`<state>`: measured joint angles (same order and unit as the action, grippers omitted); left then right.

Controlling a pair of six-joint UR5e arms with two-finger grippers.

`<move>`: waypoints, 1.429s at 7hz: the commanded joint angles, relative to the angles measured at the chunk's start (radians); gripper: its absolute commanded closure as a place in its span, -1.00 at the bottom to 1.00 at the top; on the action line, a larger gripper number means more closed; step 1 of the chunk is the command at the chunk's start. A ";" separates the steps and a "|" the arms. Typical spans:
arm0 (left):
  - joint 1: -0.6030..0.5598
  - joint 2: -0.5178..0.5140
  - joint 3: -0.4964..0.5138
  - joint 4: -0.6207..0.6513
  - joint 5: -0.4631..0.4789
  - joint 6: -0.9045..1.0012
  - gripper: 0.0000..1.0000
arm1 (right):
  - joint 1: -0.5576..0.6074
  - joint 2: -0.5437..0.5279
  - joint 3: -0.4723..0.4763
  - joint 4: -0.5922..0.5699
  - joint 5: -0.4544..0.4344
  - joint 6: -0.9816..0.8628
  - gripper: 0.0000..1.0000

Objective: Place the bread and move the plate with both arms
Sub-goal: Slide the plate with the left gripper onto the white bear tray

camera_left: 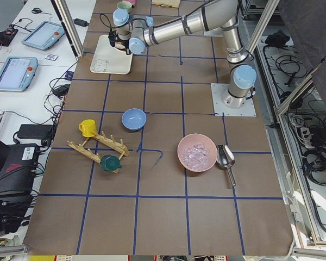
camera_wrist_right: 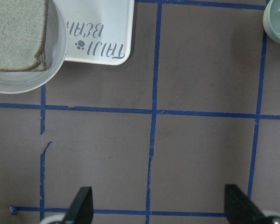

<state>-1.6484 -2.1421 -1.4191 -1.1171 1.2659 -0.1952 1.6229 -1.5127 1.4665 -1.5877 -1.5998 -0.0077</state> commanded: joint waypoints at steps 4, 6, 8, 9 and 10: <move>0.001 -0.248 0.255 0.003 -0.060 0.036 1.00 | 0.000 -0.001 0.000 0.000 0.001 0.000 -1.00; 0.001 -0.260 0.247 0.005 -0.063 0.033 1.00 | 0.000 -0.001 0.002 0.002 0.001 0.000 -1.00; -0.001 -0.255 0.241 0.005 -0.065 0.017 -1.00 | 0.000 0.000 0.002 0.002 0.001 0.000 -1.00; 0.001 -0.239 0.241 0.000 -0.062 0.016 -1.00 | 0.000 -0.001 0.002 0.002 0.001 0.000 -1.00; 0.001 -0.217 0.236 -0.021 -0.056 0.014 -1.00 | 0.000 -0.001 0.002 0.002 0.001 0.000 -1.00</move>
<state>-1.6480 -2.3821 -1.1787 -1.1201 1.2045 -0.1789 1.6229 -1.5134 1.4678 -1.5861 -1.5984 -0.0077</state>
